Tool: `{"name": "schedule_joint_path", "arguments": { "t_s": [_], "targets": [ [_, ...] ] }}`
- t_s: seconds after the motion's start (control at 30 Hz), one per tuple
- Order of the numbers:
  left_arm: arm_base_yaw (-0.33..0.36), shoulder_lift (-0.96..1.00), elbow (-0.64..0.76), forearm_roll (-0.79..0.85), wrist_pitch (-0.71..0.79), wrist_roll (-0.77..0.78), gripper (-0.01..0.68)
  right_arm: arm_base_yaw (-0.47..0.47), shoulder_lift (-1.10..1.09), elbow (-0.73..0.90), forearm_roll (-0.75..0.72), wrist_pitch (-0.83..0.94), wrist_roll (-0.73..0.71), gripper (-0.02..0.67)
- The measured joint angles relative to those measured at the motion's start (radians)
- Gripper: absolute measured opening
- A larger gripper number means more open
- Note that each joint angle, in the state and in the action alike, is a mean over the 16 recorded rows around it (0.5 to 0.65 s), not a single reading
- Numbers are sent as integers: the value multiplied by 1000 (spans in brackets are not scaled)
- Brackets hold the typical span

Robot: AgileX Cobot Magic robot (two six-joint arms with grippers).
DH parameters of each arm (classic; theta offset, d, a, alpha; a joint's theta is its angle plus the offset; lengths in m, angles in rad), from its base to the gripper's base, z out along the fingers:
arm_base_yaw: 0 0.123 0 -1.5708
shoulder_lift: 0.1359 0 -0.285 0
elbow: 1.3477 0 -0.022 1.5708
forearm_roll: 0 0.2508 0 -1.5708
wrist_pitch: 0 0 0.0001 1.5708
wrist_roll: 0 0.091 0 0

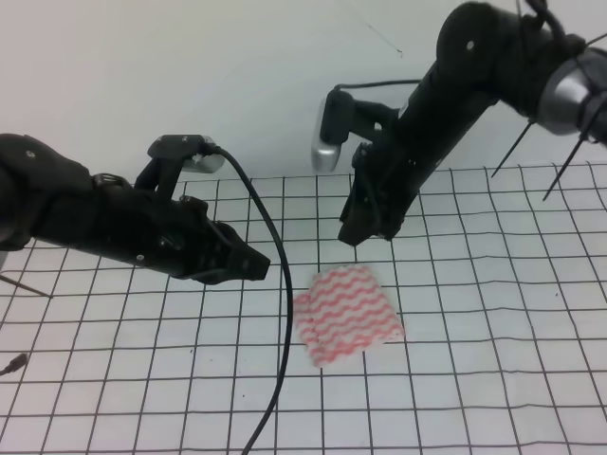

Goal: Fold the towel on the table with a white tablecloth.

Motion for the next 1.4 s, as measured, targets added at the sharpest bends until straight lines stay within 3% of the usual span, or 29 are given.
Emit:
{"name": "schedule_joint_path", "arguments": {
  "t_s": [0.43,0.97,1.4],
  "targets": [
    [29,0,0,12,18,-105,-2,110,-44,157,-176,-92,116,217],
    [173,-2,0,-52,88,-152,-1,167,-20,250,-166,-209,41,267],
    [197,-2,0,-77,127,-136,-1,177,28,251,-186,-239,44,293]
  ]
}}
